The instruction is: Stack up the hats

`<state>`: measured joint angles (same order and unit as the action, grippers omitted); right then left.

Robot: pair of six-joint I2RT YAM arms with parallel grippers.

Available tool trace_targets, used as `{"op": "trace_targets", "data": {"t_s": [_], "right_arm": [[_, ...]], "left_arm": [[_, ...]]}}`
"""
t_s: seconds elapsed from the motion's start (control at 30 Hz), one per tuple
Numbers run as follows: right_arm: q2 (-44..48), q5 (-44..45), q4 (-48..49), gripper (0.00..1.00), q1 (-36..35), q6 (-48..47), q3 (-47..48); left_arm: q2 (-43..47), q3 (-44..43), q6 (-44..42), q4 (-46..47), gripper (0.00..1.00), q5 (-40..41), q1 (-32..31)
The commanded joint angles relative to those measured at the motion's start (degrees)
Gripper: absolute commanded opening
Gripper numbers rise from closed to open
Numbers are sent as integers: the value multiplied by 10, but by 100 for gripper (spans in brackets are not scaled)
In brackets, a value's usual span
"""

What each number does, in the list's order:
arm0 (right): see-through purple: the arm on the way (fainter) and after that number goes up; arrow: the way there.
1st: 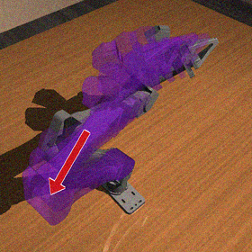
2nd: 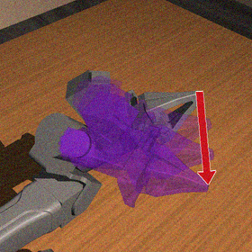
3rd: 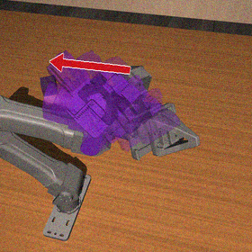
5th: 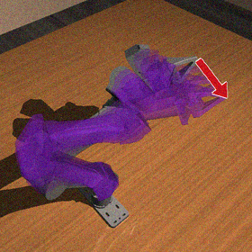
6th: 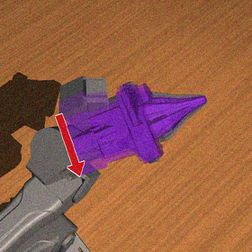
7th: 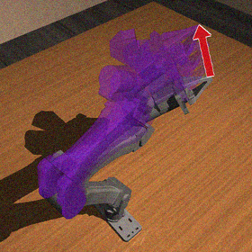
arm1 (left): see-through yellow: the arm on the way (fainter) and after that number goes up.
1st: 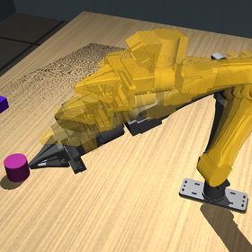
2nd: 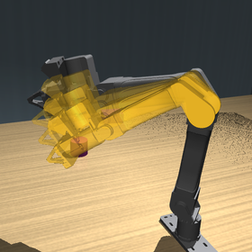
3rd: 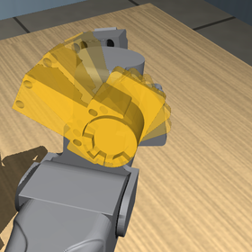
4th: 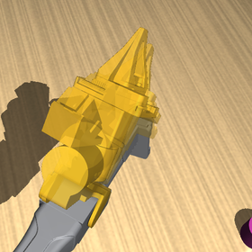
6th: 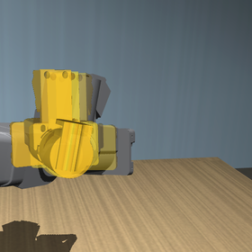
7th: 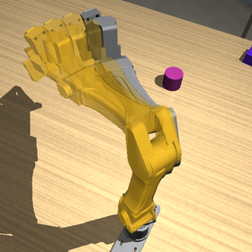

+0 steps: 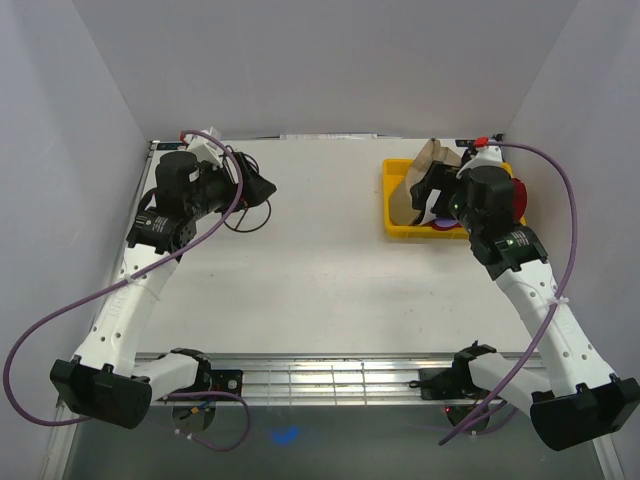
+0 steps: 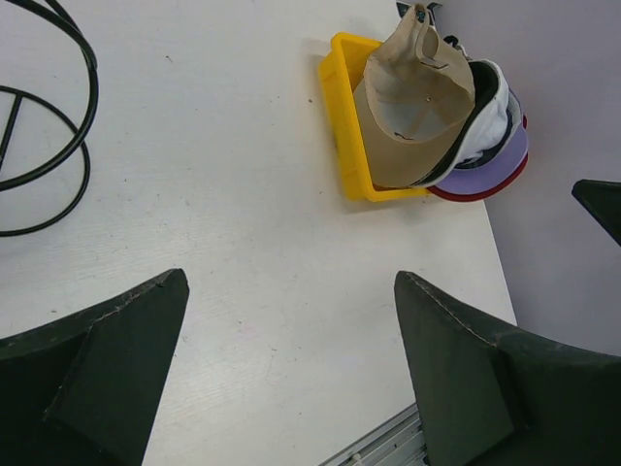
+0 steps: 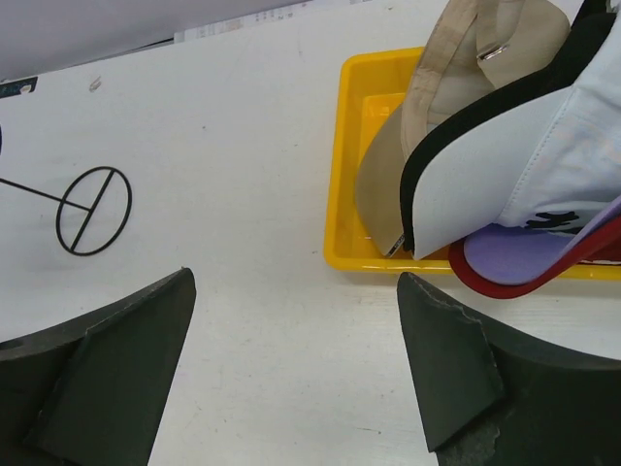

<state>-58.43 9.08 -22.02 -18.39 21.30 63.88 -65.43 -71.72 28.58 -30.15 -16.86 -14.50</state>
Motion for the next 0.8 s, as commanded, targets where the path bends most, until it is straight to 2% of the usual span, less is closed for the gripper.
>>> {"op": "trace_targets", "data": {"t_s": [0.0, 0.23, 0.4, 0.5, 0.63, 0.77], "right_arm": [[17, -8, 34, 89, 2, -16, -3], [5, -32, 12, 89, 1, -36, 25], [-62, -41, -28, 91, 1, -39, 71], [-164, -27, -91, 97, -2, -53, 169], [-315, 57, -186, 100, -2, -72, 409], [-444, 124, -291, 100, -2, -86, 596]], "left_arm": [[5, -16, -9, -8, 98, -18, -3], [2, -15, -6, -9, 98, -26, -3], [0, -10, -3, -7, 98, -32, -3], [-7, -6, 1, -5, 98, -38, -3], [-15, -14, -2, -14, 98, -45, -3], [-16, -18, -5, -26, 98, -36, -3]]}}
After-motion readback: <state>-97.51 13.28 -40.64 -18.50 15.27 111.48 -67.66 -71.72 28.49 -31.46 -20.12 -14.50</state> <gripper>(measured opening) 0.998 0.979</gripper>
